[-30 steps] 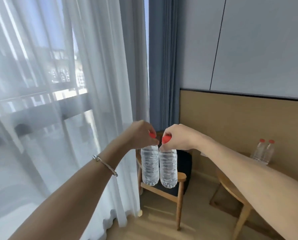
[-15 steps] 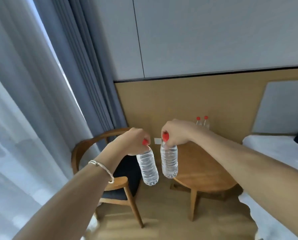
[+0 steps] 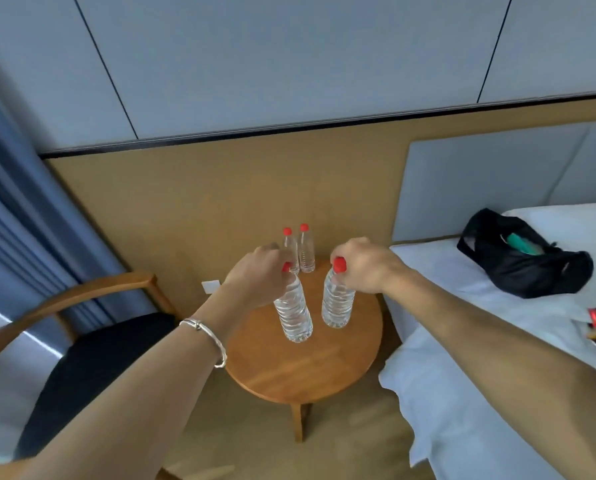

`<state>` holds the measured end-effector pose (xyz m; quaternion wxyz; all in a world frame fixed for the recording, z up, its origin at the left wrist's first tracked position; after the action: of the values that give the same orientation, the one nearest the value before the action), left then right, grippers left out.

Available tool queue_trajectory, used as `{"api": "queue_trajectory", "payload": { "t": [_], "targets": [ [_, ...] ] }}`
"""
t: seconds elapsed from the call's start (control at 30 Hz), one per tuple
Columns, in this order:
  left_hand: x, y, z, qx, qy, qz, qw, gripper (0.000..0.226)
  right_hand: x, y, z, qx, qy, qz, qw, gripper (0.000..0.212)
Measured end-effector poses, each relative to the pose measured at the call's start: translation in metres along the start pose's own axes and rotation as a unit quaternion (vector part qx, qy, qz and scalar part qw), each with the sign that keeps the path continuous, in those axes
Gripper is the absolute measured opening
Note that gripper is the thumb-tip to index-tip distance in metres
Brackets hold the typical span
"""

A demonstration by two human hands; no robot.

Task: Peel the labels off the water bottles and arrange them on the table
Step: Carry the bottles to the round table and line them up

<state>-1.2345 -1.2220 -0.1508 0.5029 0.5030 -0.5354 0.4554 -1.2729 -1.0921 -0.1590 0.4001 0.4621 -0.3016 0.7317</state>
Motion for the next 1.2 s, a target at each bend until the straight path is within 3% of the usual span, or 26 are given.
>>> {"api": "queue_trajectory", "payload": {
  "t": [0.17,0.3,0.5,0.7,1.2],
  "targets": [
    [-0.043,0.088,0.006,-0.052,-0.010,0.032,0.998,0.042,-0.010,0.066,-0.060,-0.063,-0.005,0.009,0.998,0.025],
    [-0.073,0.154,0.043,-0.059,-0.016,0.071,0.996,0.037,-0.028,0.138,-0.083,-0.090,-0.018,0.043,0.995,0.027],
    [-0.124,0.222,0.095,-0.008,-0.050,0.092,0.994,0.034,-0.080,0.226,-0.110,-0.102,-0.014,0.072,0.992,0.013],
    [-0.197,0.249,0.134,0.036,-0.058,0.117,0.991,0.032,-0.158,0.289,-0.131,-0.106,-0.010,0.133,0.985,0.023],
    [-0.305,0.332,0.145,0.098,-0.084,0.142,0.981,0.028,-0.235,0.381,-0.177,-0.073,-0.033,0.162,0.984,0.023]
  ]
}}
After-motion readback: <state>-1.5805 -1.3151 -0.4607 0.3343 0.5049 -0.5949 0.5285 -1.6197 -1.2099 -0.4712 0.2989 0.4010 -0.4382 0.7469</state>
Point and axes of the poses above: each hand's wrist, its own y-axis towards the middle knuckle, its own x-axis out of the back of the hand, z = x × y, the point moved 10 cm from there along y, towards the middle knuckle, and after that the axes turned 7 degrees about y, right-handed, at the moved point
